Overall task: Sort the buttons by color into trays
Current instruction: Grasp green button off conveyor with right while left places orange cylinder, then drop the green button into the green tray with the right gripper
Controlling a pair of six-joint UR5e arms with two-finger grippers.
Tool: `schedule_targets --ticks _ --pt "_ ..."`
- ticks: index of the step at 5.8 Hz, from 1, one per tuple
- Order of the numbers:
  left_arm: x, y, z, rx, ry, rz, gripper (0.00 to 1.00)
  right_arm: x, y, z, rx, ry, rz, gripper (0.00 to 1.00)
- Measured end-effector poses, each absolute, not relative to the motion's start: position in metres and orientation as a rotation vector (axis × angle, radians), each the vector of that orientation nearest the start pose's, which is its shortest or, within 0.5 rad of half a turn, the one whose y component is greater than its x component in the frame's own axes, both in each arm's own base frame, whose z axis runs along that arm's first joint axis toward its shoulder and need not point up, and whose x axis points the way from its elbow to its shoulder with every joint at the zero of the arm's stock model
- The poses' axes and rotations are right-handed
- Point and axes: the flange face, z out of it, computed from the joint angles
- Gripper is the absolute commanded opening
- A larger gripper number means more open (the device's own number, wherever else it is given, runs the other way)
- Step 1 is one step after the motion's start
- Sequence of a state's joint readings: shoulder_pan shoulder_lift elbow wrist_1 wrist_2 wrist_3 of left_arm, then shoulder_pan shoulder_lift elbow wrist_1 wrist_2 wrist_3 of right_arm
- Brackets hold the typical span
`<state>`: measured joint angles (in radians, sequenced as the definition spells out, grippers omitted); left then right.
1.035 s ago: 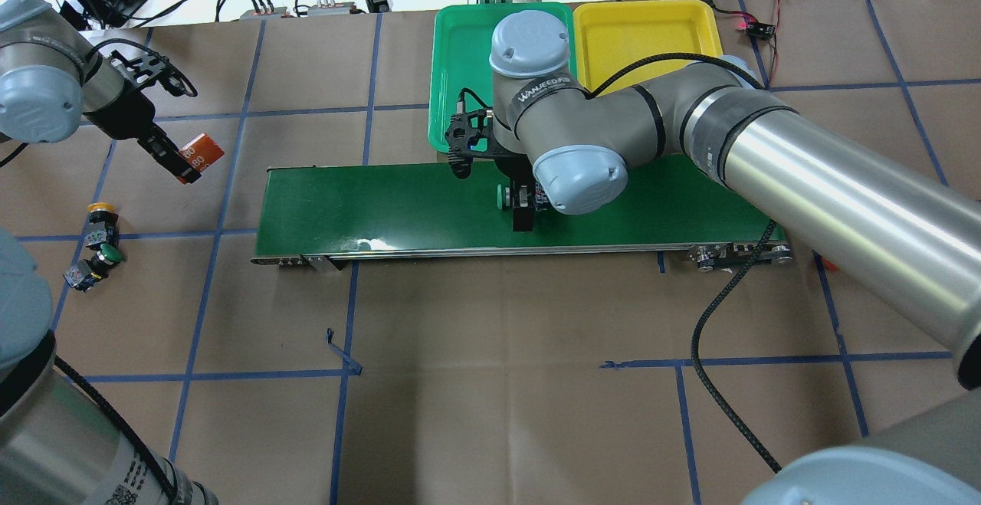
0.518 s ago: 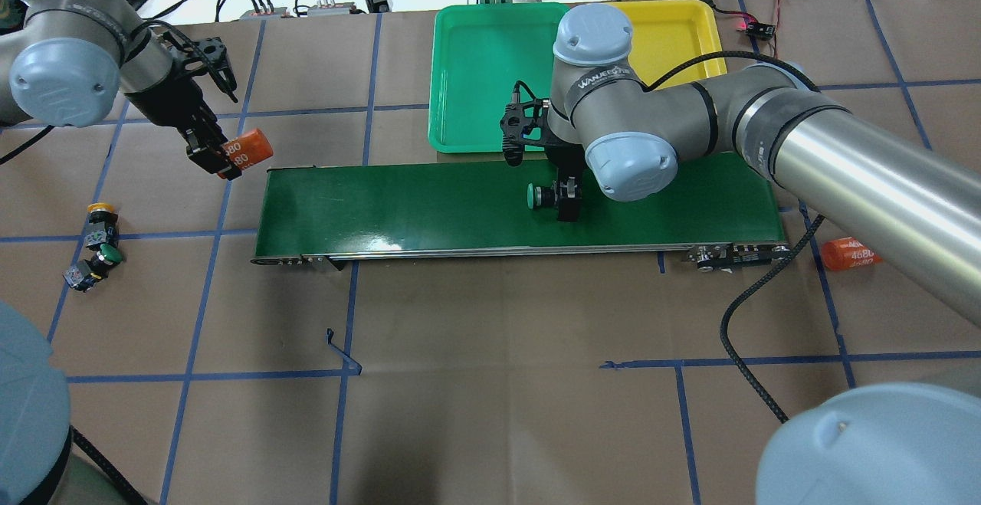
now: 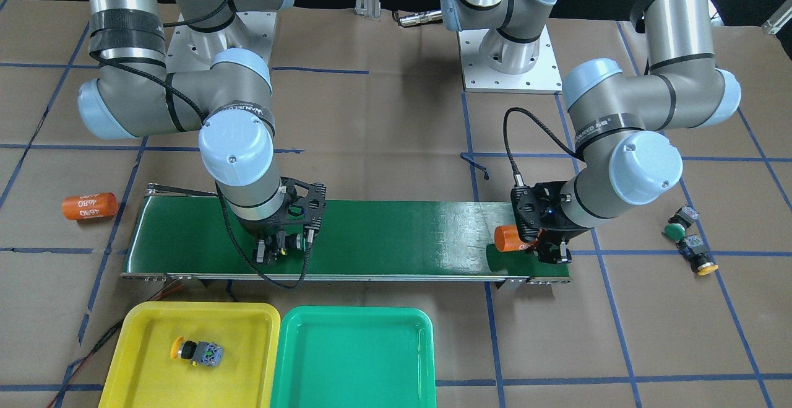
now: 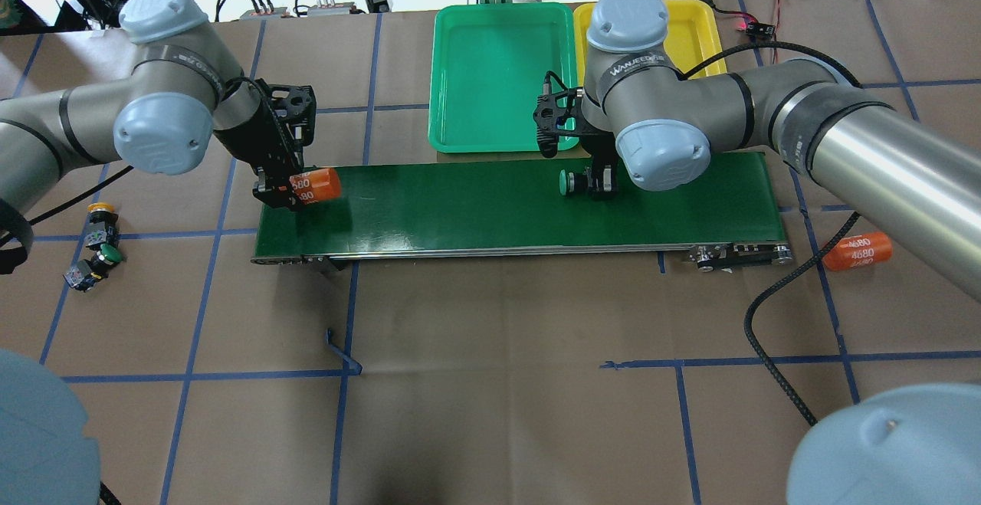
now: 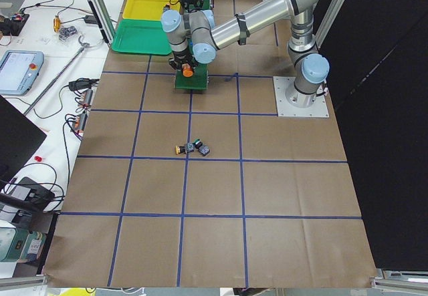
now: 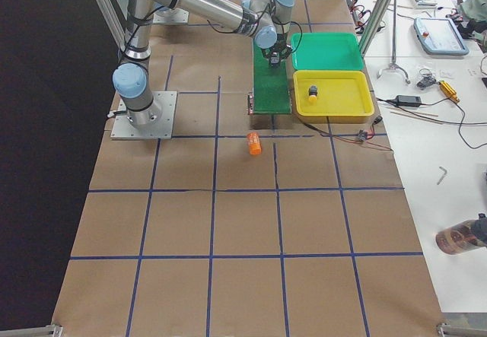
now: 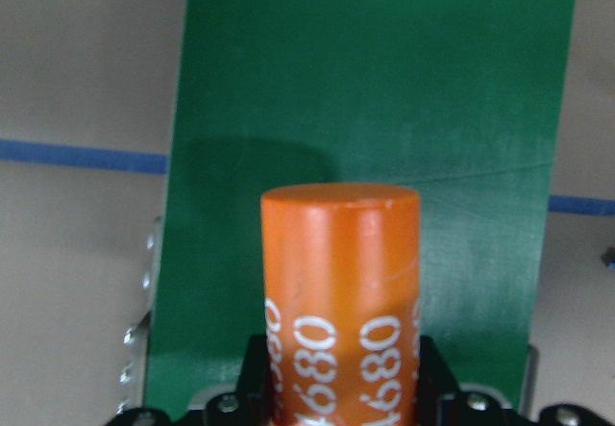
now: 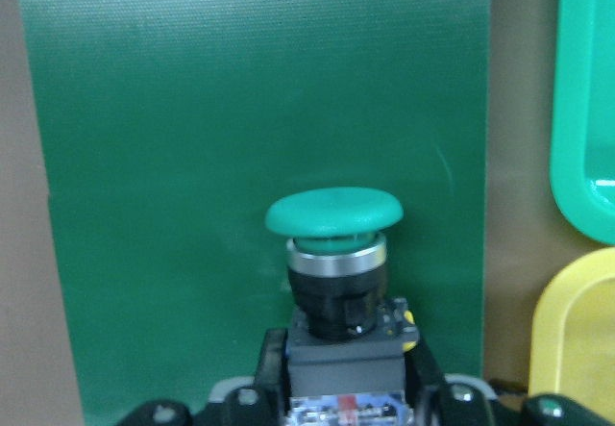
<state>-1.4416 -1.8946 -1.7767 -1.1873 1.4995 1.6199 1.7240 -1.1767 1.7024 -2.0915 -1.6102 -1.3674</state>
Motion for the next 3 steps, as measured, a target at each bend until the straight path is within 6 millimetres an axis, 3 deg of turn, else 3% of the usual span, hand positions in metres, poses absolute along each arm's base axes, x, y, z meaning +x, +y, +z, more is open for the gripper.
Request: schedule_targets --ticks 1,2,3 --pt "-0.078 -0.552 0.253 2.262 2.405 0.071 0.9 0.203 -0.581 0.273 -2.224 2.309 0.026 0.08" --pt "-0.08 -0.544 0.254 2.267 2.4 0.071 0.93 0.196 -0.592 0.292 -2.242 2.341 -0.037 0.08" --pt "-0.076 -0.545 0.256 2.248 2.409 0.062 0.94 0.203 -0.609 0.3 -2.23 2.366 -0.12 0.09"
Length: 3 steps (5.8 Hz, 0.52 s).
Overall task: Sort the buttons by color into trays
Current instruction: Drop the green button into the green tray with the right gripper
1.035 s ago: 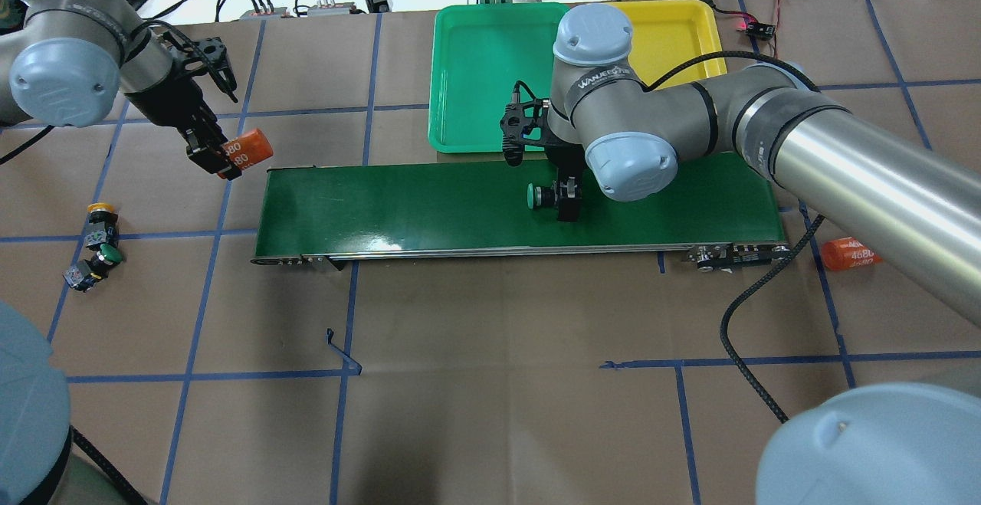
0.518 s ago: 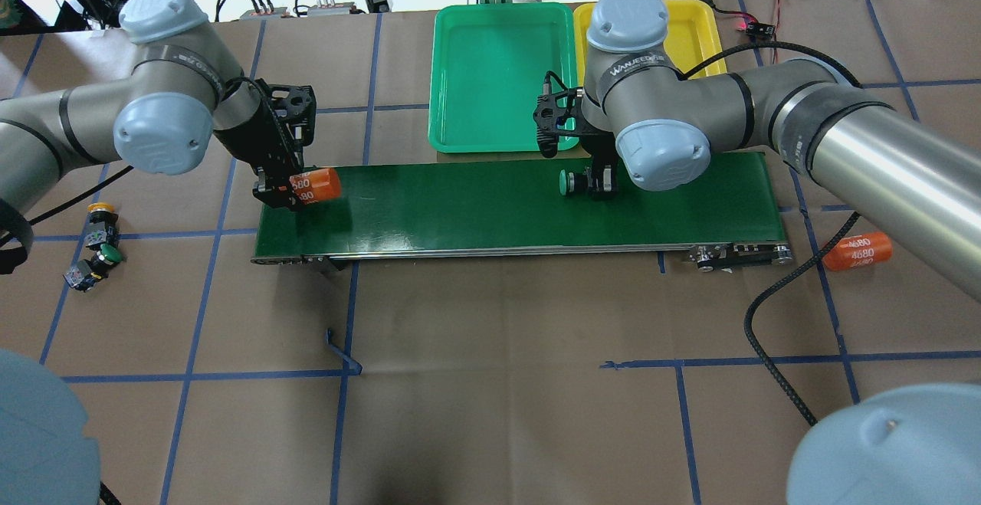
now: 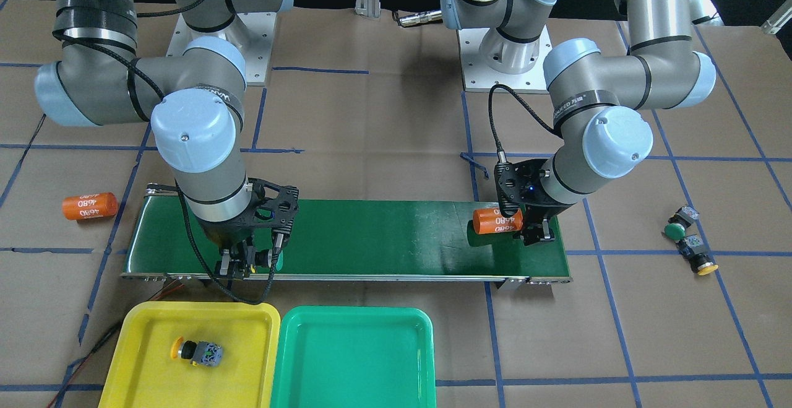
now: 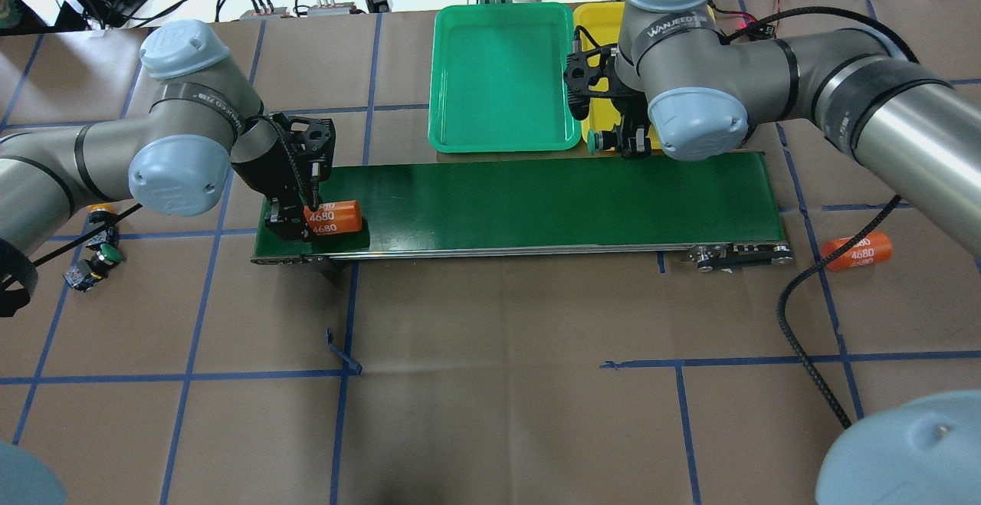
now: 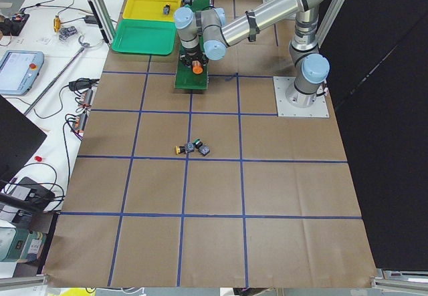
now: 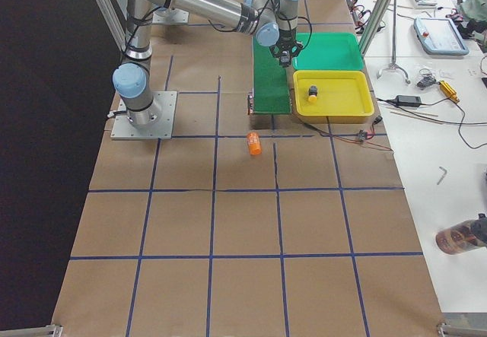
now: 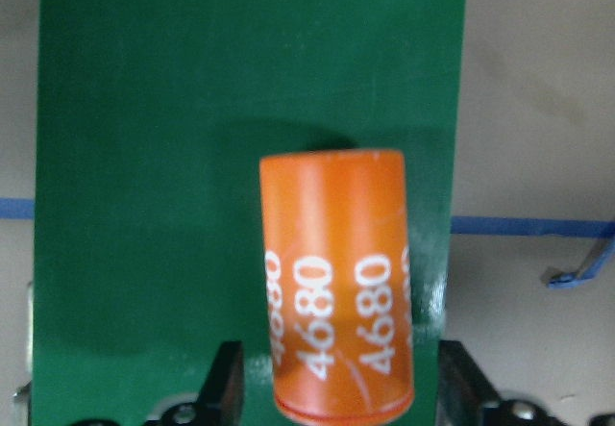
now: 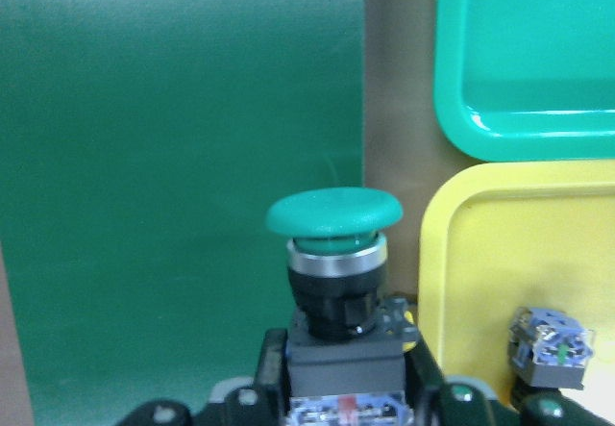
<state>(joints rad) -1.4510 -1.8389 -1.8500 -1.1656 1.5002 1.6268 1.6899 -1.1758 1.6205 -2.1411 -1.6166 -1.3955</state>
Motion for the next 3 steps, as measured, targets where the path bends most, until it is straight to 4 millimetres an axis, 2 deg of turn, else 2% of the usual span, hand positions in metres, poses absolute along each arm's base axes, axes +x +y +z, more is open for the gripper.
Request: schedule_targets --ticks 1,2,3 --pt "-0.054 -0.55 0.259 2.179 2.464 0.048 0.97 0.22 -0.631 0.295 -2.195 2.383 -0.186 0.12" --pt "-0.012 -0.555 0.263 2.037 2.576 0.032 0.97 0.249 -0.657 0.282 -2.155 2.405 -0.237 0.28" --pt "0.039 -0.556 0.262 1.903 2.679 0.02 0.97 0.28 -0.677 0.268 -2.118 2.412 -0.275 0.95"
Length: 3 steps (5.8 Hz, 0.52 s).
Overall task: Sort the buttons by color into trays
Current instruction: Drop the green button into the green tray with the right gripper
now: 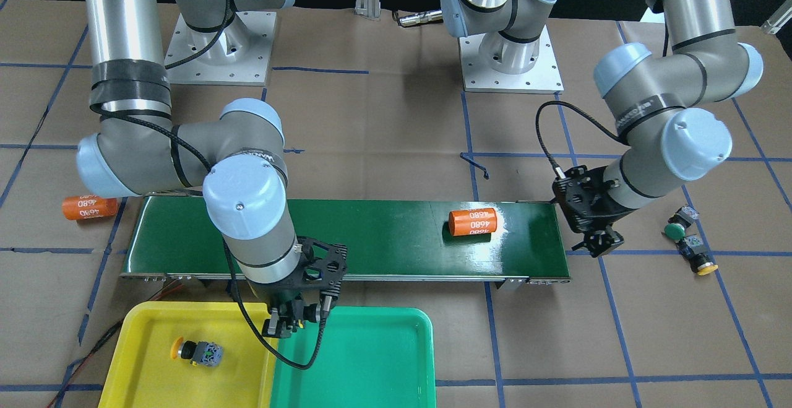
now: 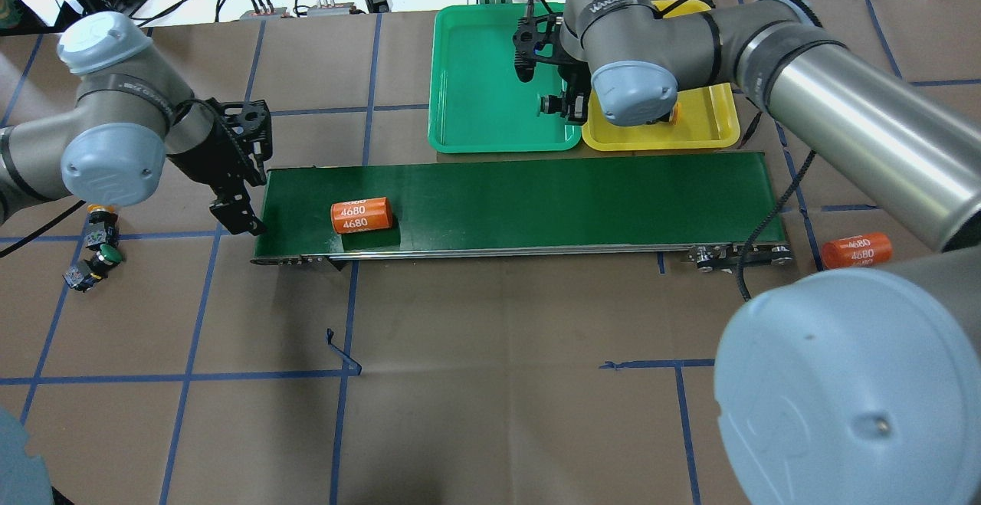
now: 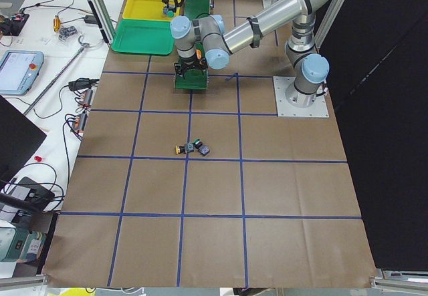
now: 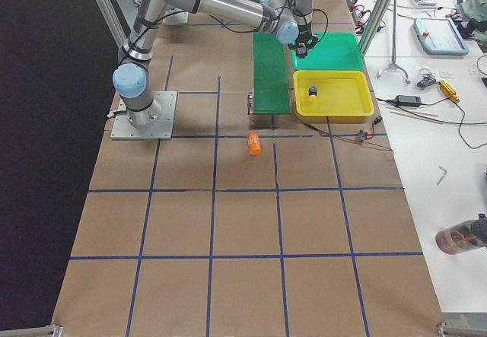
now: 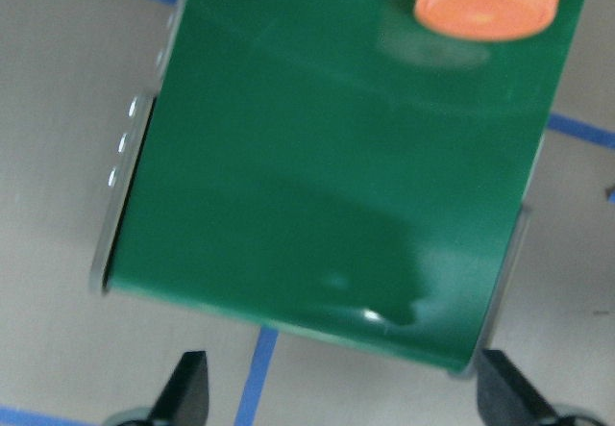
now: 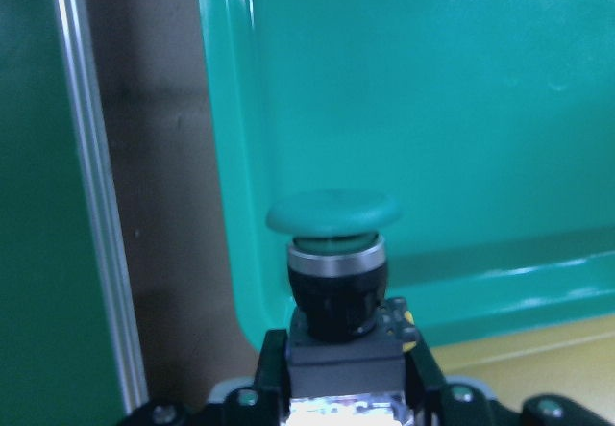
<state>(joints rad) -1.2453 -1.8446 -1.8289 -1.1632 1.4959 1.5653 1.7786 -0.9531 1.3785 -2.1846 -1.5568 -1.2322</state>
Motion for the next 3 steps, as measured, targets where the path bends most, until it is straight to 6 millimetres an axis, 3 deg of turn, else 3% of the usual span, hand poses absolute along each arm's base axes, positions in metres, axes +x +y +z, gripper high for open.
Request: schedule_targets --ticks 1,2,3 --pt "0.089 -0.558 0.262 1.804 2.739 0.001 0.97 0.303 -0.687 0.262 -2.097 2.408 -0.308 1.0" --pt "0.129 -0.564 0.263 1.729 2.771 -0.017 0.97 0.311 -0.694 0.272 -2.117 2.397 -0.344 1.0" --pt "0.164 -0.569 0.259 1.689 2.787 -0.028 0.97 0.312 -0.701 0.295 -2.159 2.384 -0.38 1.0"
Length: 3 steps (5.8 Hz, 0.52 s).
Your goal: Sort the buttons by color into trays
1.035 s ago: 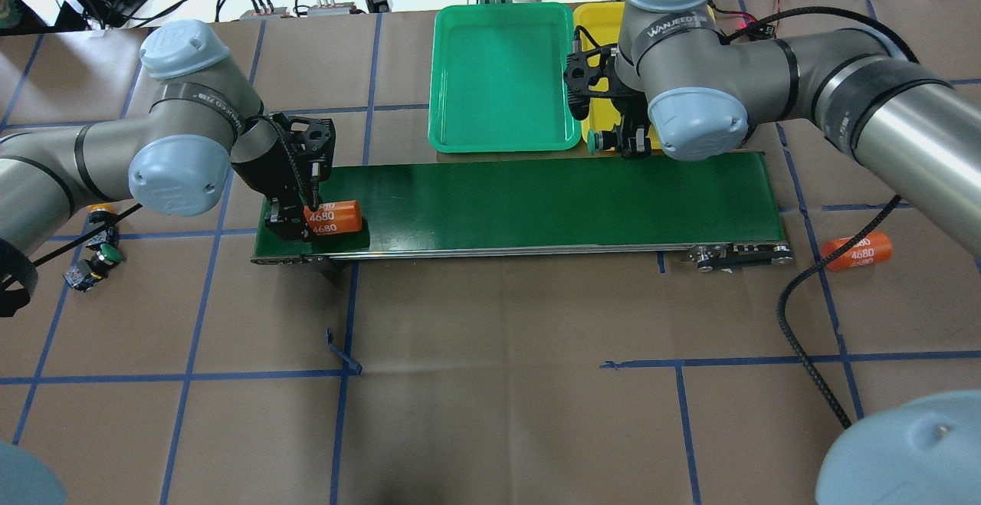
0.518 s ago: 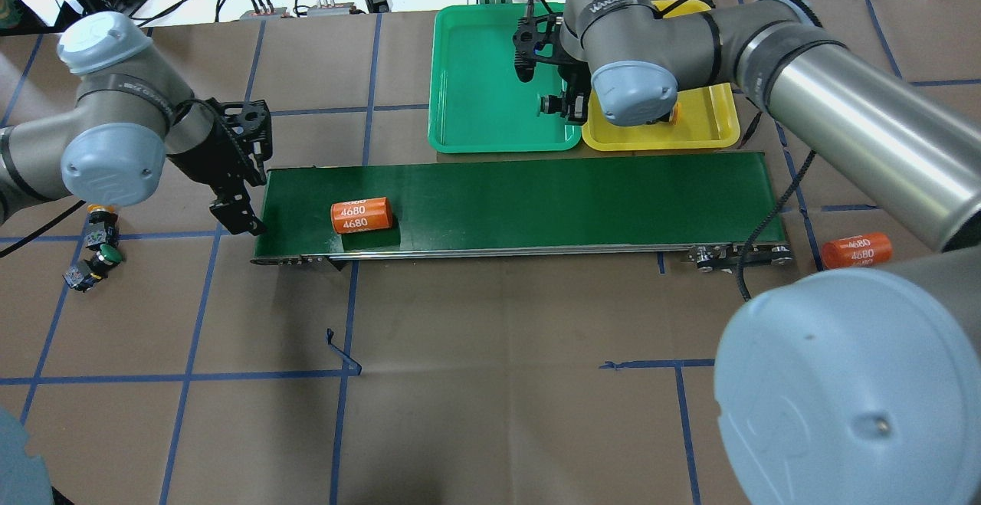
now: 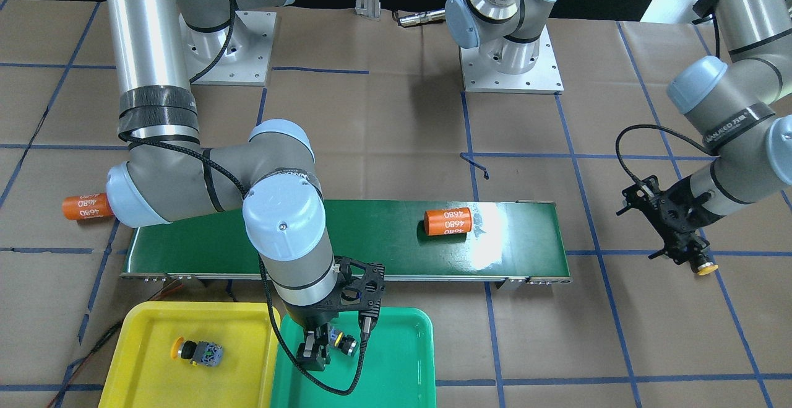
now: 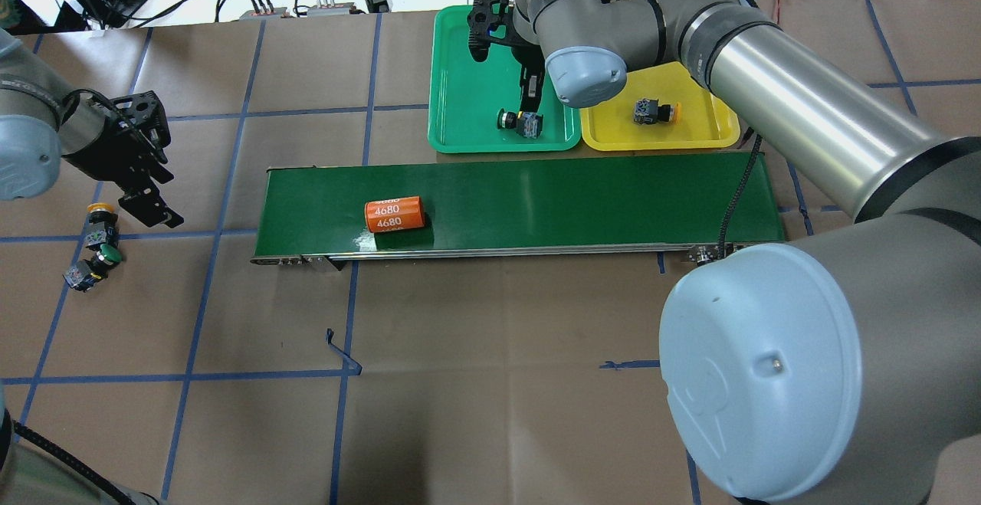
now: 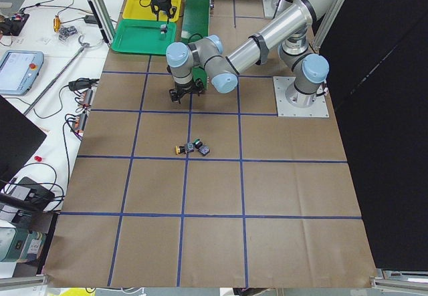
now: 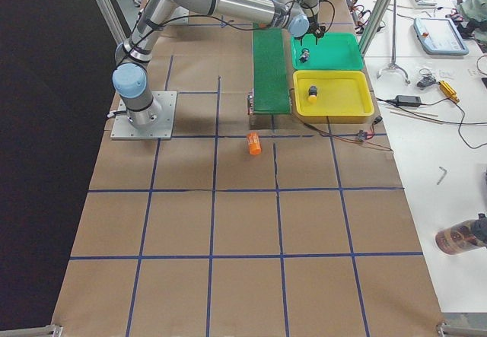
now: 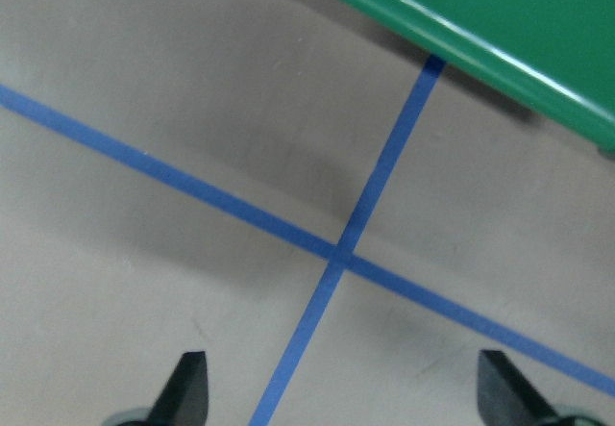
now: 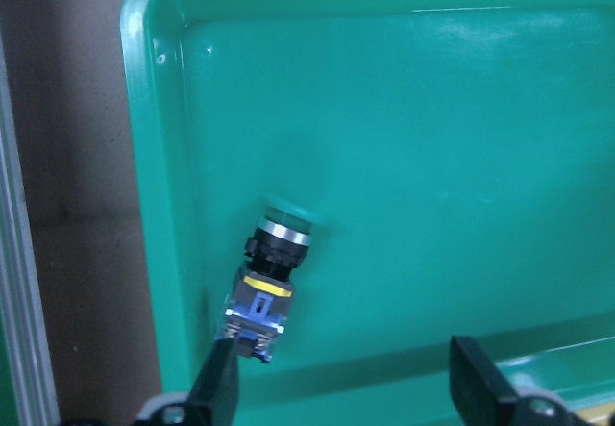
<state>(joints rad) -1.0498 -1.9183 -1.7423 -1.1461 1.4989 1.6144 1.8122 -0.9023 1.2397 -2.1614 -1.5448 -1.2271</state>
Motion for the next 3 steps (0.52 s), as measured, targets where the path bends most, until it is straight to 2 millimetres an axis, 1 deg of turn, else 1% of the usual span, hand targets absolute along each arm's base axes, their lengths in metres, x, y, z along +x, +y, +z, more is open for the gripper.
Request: schedule_targets --ticks 1,2,3 --pt "0.198 -0.566 0.252 1.665 2.797 -0.025 0.97 0.309 -0.703 0.321 -2.177 2.379 -0.38 1.0" --pt "0.229 -0.557 0.247 1.609 2.814 -0.007 0.97 0.299 -0.693 0.347 -2.16 2.376 -0.3 1.0" --pt "0.253 -0.549 0.241 1.543 2.818 -0.004 0.97 0.283 -0.67 0.373 -2.118 2.363 -0.153 1.0"
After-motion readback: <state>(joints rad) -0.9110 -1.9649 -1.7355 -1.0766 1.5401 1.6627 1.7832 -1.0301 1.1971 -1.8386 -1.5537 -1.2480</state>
